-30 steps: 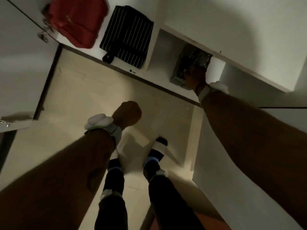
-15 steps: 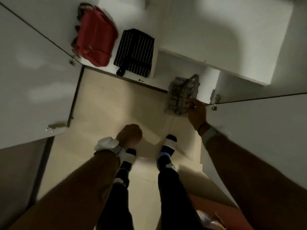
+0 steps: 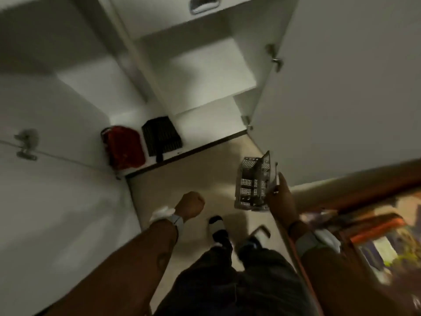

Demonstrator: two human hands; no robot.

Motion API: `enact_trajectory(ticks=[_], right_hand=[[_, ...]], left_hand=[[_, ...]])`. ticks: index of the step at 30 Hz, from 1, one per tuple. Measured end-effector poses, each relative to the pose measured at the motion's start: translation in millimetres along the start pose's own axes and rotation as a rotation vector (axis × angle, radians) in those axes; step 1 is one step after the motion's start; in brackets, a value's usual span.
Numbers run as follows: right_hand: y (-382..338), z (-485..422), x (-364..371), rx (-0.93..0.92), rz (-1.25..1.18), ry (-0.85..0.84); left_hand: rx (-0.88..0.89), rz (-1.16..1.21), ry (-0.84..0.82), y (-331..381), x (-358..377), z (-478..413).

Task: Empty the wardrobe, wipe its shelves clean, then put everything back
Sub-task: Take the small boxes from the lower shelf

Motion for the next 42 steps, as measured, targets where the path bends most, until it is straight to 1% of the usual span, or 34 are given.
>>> enact_trajectory(ticks=[1, 2, 3, 5, 6, 9, 11, 12, 13, 15, 17, 20, 21, 23, 25, 26, 29, 32, 36, 42], right_hand=[[12.4, 34.0, -24.5, 0.020, -0.047, 0.062], [22.3, 42.7, -23.8, 0.021, -0.063, 0.047], [31.9, 68.7, -37.4, 0.005, -0.076, 0.089], [60.1, 131.8, -72.0, 0.006, -0.133, 0.241], [55.4, 136.5, -71.4, -0.012, -0.159, 0.270], [80.3, 220.5, -100.0, 0.013, -0.259, 0.451], [114.1, 293.9, -120.4, 0.071, -0.325, 0.552], [121.3, 299.3, -117.9, 0.101, -0.359, 0.551], [134.5, 326.9, -120.3, 0.143, -0.416, 0.586], [169.3, 392.3, -123.3, 0.176, -0.496, 0.673], [197.7, 452.9, -125.0, 0.196, -0.530, 0.765], [252.5, 562.1, -128.6, 0.244, -0.649, 0.938], [257.3, 571.8, -123.6, 0.259, -0.665, 0.949], [283.8, 624.1, -124.1, 0.321, -0.706, 1.034], [308.3, 662.2, -127.6, 0.368, -0.746, 1.119], [319.5, 678.6, -132.5, 0.394, -0.765, 1.165], [347.3, 708.0, -152.7, 0.453, -0.796, 1.272], [374.1, 720.5, -187.8, 0.476, -0.777, 1.316], [405.0, 722.8, -246.1, 0.460, -0.767, 1.352], [432.2, 702.1, -331.4, 0.413, -0.762, 1.331]], left_hand=[[0.050, -0.097, -0.033, 14.7, 11.3, 8.1], [0.048, -0.120, -0.036, 9.4, 13.7, 5.2], [0.088, -0.192, -0.038, 22.0, 22.6, 8.3], [0.204, -0.331, -0.058, 67.2, 55.8, 28.5], [0.218, -0.350, -0.035, 78.6, 55.5, 28.7], [0.362, -0.443, -0.054, 139.9, 106.4, 66.3], [0.483, -0.512, -0.091, 170.9, 163.0, 95.7], [0.488, -0.507, -0.089, 174.9, 168.3, 90.0], [0.520, -0.526, -0.092, 184.1, 190.2, 104.8], [0.611, -0.607, -0.116, 190.4, 252.8, 143.6], [0.700, -0.694, -0.196, 191.5, 321.0, 187.8], [0.770, -0.847, -0.354, 177.9, 437.3, 263.4], [0.773, -0.876, -0.382, 170.4, 449.8, 270.0], [0.874, -0.978, -0.443, 166.3, 504.8, 308.3], [0.947, -1.030, -0.490, 167.0, 544.6, 343.0], [0.984, -1.042, -0.514, 170.2, 562.1, 358.2], [1.006, -1.059, -0.569, 187.0, 596.7, 388.2], [1.063, -1.075, -0.542, 220.1, 627.5, 389.4], [1.071, -1.064, -0.484, 276.0, 661.7, 381.3], [1.019, -1.045, -0.475, 331.3, 709.1, 380.4]])
Point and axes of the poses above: each hand's wrist, its own z-axis away from the middle knuckle, its own x-axis out of the palm, y = z × x, the point moved 1 cm from there along -z, towards the middle knuckle, and after that the axes turned 8 degrees about -z, right-handed, at the moved point
